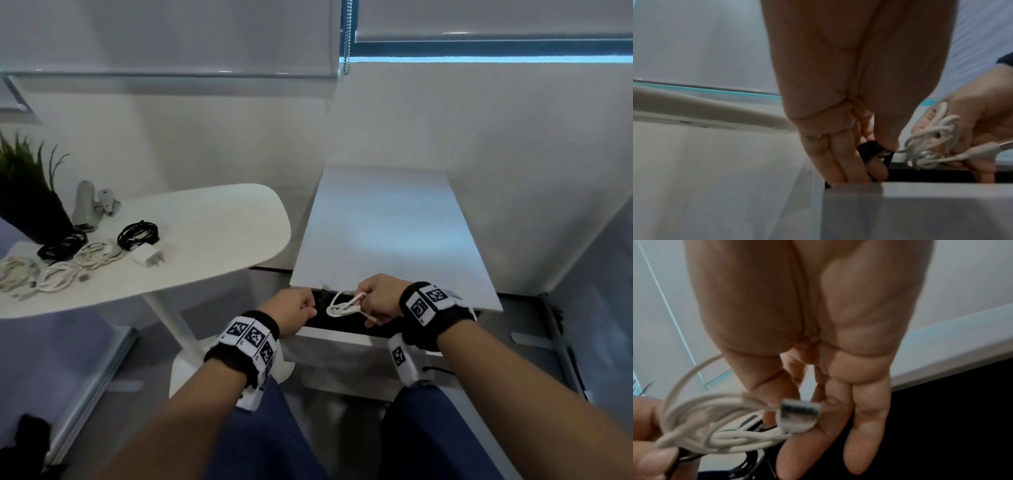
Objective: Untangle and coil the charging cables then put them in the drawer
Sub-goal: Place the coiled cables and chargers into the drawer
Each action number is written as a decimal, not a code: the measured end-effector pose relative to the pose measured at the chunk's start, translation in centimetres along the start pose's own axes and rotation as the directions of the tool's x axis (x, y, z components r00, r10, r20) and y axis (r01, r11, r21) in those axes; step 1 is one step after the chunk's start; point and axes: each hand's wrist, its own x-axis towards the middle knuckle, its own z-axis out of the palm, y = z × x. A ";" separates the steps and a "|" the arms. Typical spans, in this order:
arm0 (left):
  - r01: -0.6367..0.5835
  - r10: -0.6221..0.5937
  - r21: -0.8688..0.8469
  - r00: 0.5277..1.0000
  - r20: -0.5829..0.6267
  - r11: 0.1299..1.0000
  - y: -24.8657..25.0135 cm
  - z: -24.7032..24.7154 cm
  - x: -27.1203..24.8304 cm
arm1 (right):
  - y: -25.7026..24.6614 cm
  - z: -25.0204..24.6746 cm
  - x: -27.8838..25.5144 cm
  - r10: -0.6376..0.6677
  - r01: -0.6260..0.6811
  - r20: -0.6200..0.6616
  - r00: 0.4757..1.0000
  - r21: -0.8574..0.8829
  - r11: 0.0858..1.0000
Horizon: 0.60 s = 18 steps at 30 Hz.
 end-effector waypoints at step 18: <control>0.051 -0.133 0.185 0.878 0.460 0.981 2.4 -0.9 1.2 | 1.5 0.9 2.5 0.110 -0.002 0.145 0.983 -0.592 0.806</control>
